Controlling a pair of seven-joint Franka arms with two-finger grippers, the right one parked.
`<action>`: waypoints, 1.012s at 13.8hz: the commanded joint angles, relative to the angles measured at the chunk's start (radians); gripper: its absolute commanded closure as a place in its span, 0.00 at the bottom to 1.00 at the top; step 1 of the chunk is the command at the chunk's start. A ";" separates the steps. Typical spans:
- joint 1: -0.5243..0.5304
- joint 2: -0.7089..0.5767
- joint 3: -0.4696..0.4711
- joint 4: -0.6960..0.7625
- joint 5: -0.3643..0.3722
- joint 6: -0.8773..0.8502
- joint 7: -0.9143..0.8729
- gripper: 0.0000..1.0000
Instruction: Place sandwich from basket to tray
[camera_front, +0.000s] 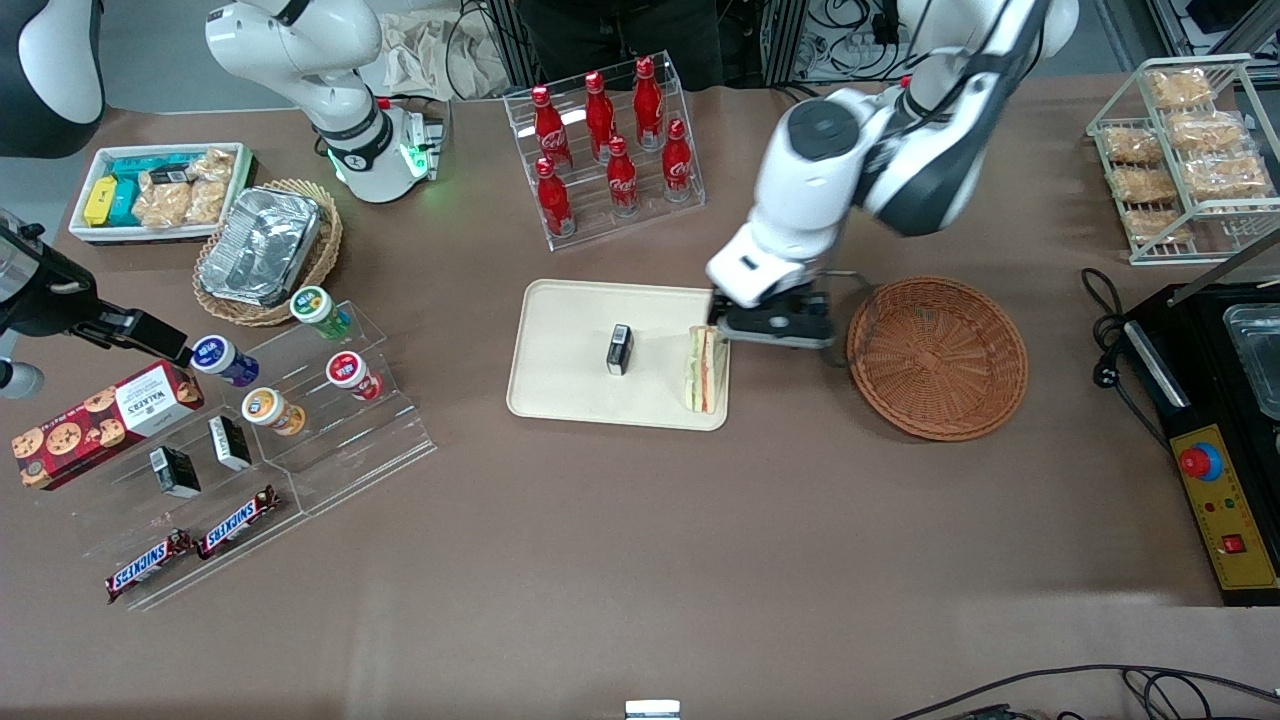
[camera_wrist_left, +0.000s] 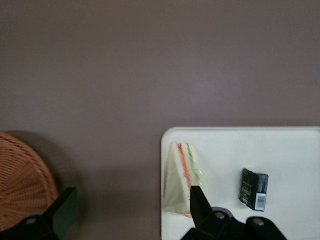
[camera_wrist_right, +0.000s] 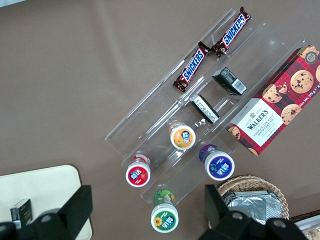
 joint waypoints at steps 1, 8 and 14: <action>0.086 -0.065 -0.013 -0.006 -0.070 -0.033 0.101 0.01; 0.296 -0.116 -0.007 0.150 -0.158 -0.325 0.397 0.01; 0.331 -0.205 0.073 0.150 -0.148 -0.385 0.480 0.01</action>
